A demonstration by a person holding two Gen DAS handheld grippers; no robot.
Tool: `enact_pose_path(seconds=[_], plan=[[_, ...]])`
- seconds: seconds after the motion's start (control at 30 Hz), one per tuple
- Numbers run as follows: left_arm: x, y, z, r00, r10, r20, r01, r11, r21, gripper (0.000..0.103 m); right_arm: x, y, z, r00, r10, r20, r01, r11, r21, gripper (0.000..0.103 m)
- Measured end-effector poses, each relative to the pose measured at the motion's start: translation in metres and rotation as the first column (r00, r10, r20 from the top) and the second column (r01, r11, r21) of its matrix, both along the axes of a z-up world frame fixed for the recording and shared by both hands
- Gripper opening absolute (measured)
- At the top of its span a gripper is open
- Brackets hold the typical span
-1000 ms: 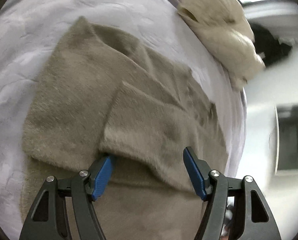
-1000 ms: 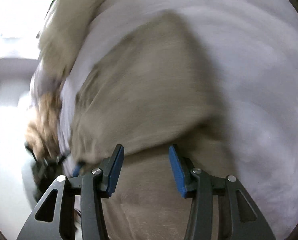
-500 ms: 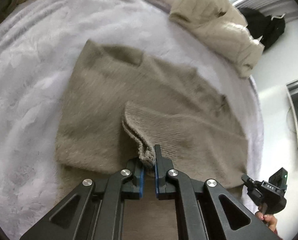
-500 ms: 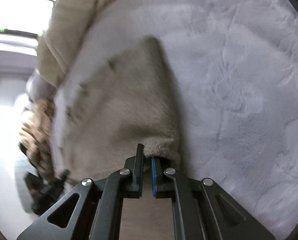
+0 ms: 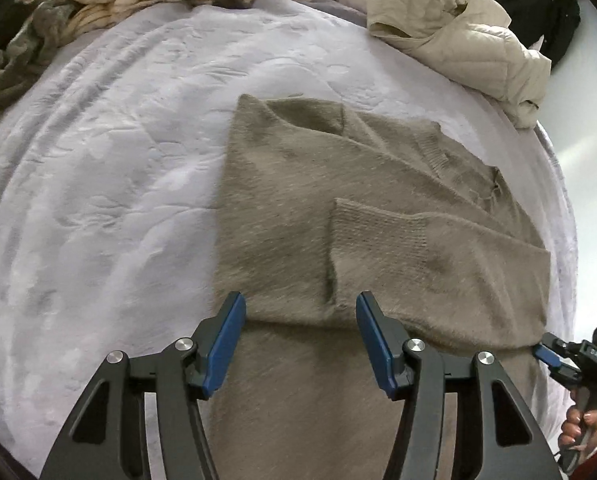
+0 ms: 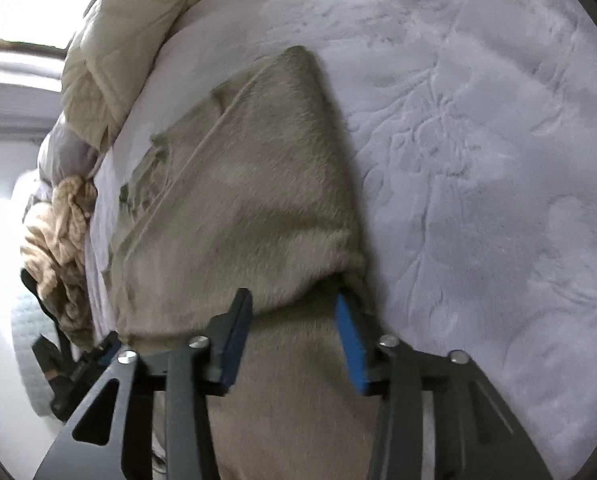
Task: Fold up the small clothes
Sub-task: 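Grasp the sweater side edge with the right tool and fold it inward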
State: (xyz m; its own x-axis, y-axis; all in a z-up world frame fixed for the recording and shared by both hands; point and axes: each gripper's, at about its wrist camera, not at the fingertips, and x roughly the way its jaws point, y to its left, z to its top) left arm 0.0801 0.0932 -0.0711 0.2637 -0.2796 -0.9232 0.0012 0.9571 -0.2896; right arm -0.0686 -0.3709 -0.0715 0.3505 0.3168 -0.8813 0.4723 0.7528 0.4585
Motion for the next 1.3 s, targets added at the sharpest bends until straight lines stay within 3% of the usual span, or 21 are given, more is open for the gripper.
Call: enact_pose_path(seconds=[0.1, 0.2, 0.27, 0.37, 0.47, 0.5, 0.53, 0.57, 0.6, 0.77, 0.9, 1.03, 1.07, 1.1, 1.17, 1.3], plan=[[0.003, 0.016, 0.005, 1.000, 0.026, -0.006, -0.026, 0.999, -0.034, 0.059, -0.003, 0.001, 0.015, 0.999, 0.027, 0.043, -0.025, 0.999, -0.035, 0.049], [0.011, 0.042, -0.001, 0.995, 0.086, -0.044, -0.092, 0.984, -0.153, 0.059, 0.000, -0.017, 0.016, 0.998, -0.008, 0.061, 0.011, 0.999, -0.043, 0.056], [0.022, 0.050, -0.020, 0.990, 0.070, -0.124, -0.096, 0.971, -0.218, 0.059, 0.003, -0.032, 0.003, 0.998, -0.042, 0.049, 0.042, 0.999, -0.004, 0.056], [0.030, 0.046, -0.044, 0.983, 0.004, -0.183, -0.051, 0.966, -0.253, 0.059, 0.007, -0.045, -0.015, 0.997, -0.061, 0.040, 0.057, 0.994, 0.090, 0.056], [0.031, 0.043, -0.050, 0.983, -0.055, -0.177, 0.001, 0.955, -0.296, 0.059, 0.012, -0.047, -0.028, 0.997, -0.045, 0.055, 0.034, 0.981, 0.190, 0.055], [0.030, 0.043, -0.050, 0.983, -0.064, -0.169, 0.009, 0.951, -0.310, 0.050, 0.015, -0.046, -0.031, 0.998, -0.039, 0.042, 0.030, 0.980, 0.195, 0.053], [0.029, 0.044, -0.049, 0.984, -0.072, -0.164, 0.016, 0.947, -0.321, 0.038, 0.018, -0.044, -0.033, 0.999, -0.029, 0.015, 0.026, 0.984, 0.177, 0.032], [0.029, 0.044, -0.049, 0.983, -0.079, -0.165, 0.021, 0.945, -0.327, 0.024, 0.022, -0.041, -0.034, 1.000, -0.006, -0.015, 0.009, 0.988, 0.151, 0.018], [0.027, 0.045, -0.046, 0.984, -0.077, -0.161, 0.020, 0.944, -0.329, 0.023, 0.024, -0.038, -0.031, 1.000, 0.007, -0.021, -0.005, 0.991, 0.131, 0.018], [0.025, 0.043, -0.020, 0.990, -0.125, -0.064, 0.106, 0.965, -0.240, 0.020, 0.031, -0.020, 0.002, 0.990, 0.142, 0.017, -0.141, 0.989, -0.030, 0.017], [0.028, 0.043, -0.036, 0.988, -0.132, -0.082, 0.114, 0.975, -0.191, 0.020, 0.035, -0.023, -0.025, 0.986, 0.163, -0.046, -0.165, 0.985, -0.047, 0.017], [0.025, 0.042, -0.038, 0.992, -0.104, -0.064, 0.092, 0.981, -0.170, 0.020, 0.028, -0.024, -0.027, 0.991, 0.130, -0.019, -0.131, 0.990, -0.046, 0.019], [0.023, 0.041, -0.037, 0.993, -0.098, -0.062, 0.088, 0.985, -0.151, 0.029, 0.025, -0.025, -0.025, 0.993, 0.120, -0.016, -0.120, 0.992, -0.035, 0.022], [0.022, 0.042, -0.035, 0.994, -0.088, -0.067, 0.080, 0.989, -0.124, 0.043, 0.022, -0.027, -0.024, 0.993, 0.113, -0.019, -0.114, 0.993, -0.031, 0.022], [0.018, 0.044, -0.028, 0.996, -0.066, -0.057, 0.063, 0.996, -0.058, 0.055, 0.017, -0.030, -0.020, 0.995, 0.093, -0.027, -0.093, 0.995, -0.024, 0.026], [0.009, 0.051, -0.017, 0.998, -0.040, -0.058, 0.039, 0.999, -0.010, 0.055, 0.007, -0.028, -0.011, 0.996, 0.070, -0.052, -0.073, 0.996, -0.053, 0.039]])
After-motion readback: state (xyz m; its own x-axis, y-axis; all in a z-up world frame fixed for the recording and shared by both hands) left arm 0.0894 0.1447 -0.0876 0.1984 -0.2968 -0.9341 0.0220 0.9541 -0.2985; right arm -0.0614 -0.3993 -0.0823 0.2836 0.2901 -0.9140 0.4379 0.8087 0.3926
